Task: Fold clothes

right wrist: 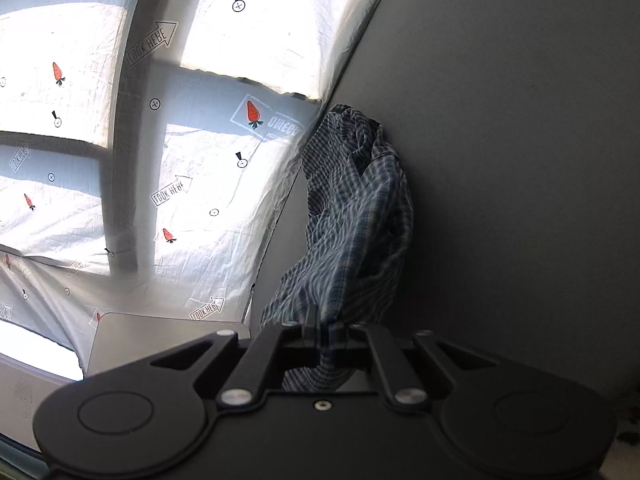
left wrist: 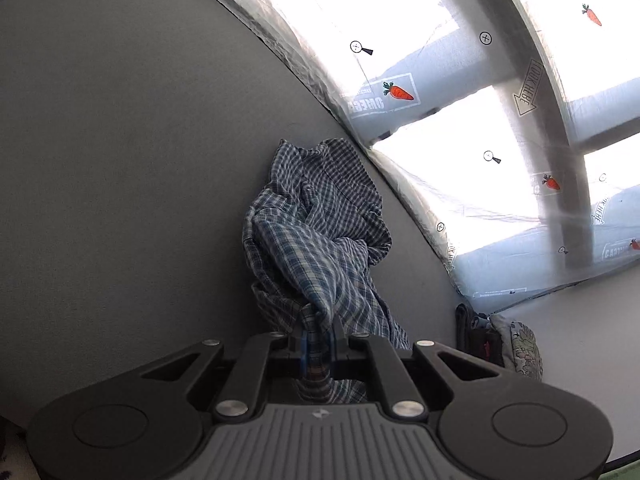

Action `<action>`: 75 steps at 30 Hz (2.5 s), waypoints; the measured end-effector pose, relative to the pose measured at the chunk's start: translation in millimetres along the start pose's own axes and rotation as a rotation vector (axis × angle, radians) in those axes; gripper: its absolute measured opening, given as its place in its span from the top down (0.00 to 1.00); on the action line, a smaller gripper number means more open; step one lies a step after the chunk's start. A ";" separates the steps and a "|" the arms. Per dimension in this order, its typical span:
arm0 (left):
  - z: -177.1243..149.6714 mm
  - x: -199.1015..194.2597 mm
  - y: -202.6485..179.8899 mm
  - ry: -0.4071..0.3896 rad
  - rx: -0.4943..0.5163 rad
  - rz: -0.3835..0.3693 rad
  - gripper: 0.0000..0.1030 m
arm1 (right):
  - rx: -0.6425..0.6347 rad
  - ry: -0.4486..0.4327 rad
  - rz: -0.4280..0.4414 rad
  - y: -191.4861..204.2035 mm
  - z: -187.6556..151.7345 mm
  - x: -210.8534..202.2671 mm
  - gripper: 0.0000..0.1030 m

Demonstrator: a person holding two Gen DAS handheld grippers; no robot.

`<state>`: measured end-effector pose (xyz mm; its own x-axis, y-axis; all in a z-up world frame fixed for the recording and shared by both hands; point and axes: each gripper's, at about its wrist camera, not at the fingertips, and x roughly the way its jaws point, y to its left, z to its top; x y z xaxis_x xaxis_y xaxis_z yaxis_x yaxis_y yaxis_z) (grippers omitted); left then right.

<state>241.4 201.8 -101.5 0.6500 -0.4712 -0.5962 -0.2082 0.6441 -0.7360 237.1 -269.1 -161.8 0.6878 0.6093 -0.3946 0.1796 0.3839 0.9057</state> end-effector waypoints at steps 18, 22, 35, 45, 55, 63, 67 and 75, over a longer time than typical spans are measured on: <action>42.6 8.7 -21.5 -0.012 -0.050 -0.029 0.90 | 0.254 0.027 0.113 -17.3 15.9 11.5 0.96; 66.9 25.3 -33.5 -0.043 -0.086 -0.036 0.90 | 0.252 0.039 0.140 -5.7 48.4 35.7 0.96; 183.4 118.0 -84.3 -0.042 -0.091 -0.004 0.90 | 0.319 0.048 0.141 5.9 156.4 146.7 0.96; 213.2 220.5 -93.1 -0.083 0.136 0.178 0.48 | 0.089 0.048 -0.055 22.1 214.4 240.1 0.84; 169.1 211.2 -131.7 -0.180 0.449 0.296 0.26 | -0.823 -0.197 -0.370 115.3 144.5 225.9 0.80; 102.2 236.6 -147.5 -0.320 0.674 0.449 0.18 | -1.088 -0.200 -0.366 112.1 60.0 250.3 0.85; 107.2 266.9 -133.7 -0.320 0.701 0.531 0.16 | -1.134 -0.173 -0.462 89.8 52.4 280.9 0.85; 119.4 306.9 -95.4 -0.256 0.625 0.606 0.01 | -1.147 -0.142 -0.567 46.7 58.3 315.9 0.85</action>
<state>548.0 67.6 -176.0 0.7162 0.1555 -0.6803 -0.1818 0.9828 0.0332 503.7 -99.1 -235.2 0.7960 0.1140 -0.5944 -0.1856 0.9808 -0.0604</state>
